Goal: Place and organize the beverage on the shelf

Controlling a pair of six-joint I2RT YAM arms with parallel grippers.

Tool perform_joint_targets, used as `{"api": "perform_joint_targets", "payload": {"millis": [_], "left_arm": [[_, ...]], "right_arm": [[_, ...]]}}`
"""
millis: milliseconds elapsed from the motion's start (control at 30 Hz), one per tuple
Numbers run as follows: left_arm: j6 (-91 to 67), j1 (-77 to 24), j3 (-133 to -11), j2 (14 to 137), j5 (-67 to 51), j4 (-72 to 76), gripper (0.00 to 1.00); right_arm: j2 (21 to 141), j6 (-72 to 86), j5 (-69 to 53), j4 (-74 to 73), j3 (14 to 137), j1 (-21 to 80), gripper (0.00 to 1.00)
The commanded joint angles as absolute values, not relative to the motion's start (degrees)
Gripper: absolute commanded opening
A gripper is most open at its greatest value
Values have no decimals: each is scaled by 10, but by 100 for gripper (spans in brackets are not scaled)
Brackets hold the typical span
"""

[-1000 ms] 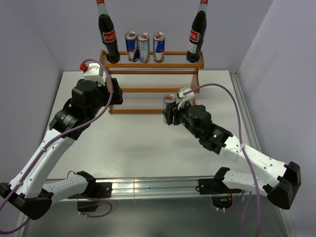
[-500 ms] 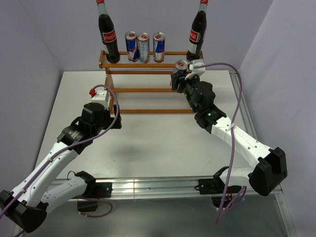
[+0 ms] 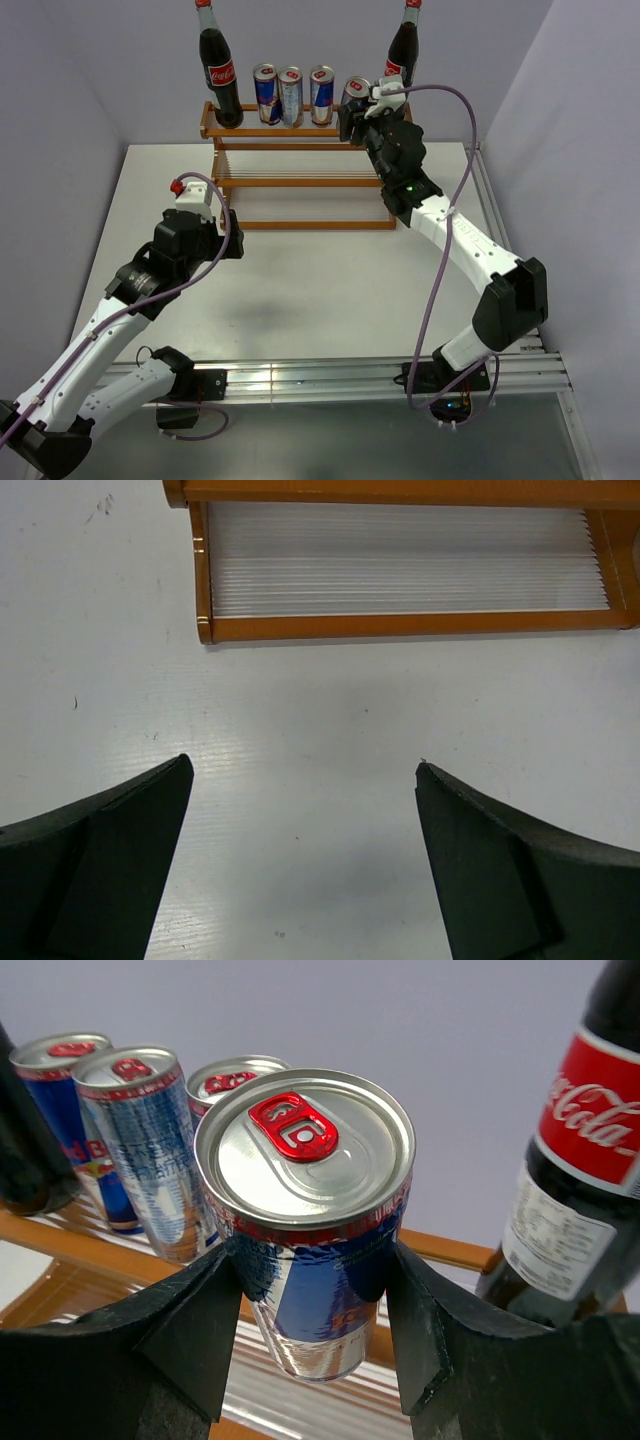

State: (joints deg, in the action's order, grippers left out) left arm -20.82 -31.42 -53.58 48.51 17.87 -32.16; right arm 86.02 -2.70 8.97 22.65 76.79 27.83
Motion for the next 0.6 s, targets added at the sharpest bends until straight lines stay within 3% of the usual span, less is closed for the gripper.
{"api": "perform_joint_targets", "payload": {"millis": [0, 567], "left_arm": [[-213, -312, -534, 479, 172, -297, 99], [-210, -307, -531, 472, 158, -291, 100]], "right_arm": [[875, -47, 72, 281, 830, 266, 0], [961, -48, 40, 259, 882, 239, 0]]}}
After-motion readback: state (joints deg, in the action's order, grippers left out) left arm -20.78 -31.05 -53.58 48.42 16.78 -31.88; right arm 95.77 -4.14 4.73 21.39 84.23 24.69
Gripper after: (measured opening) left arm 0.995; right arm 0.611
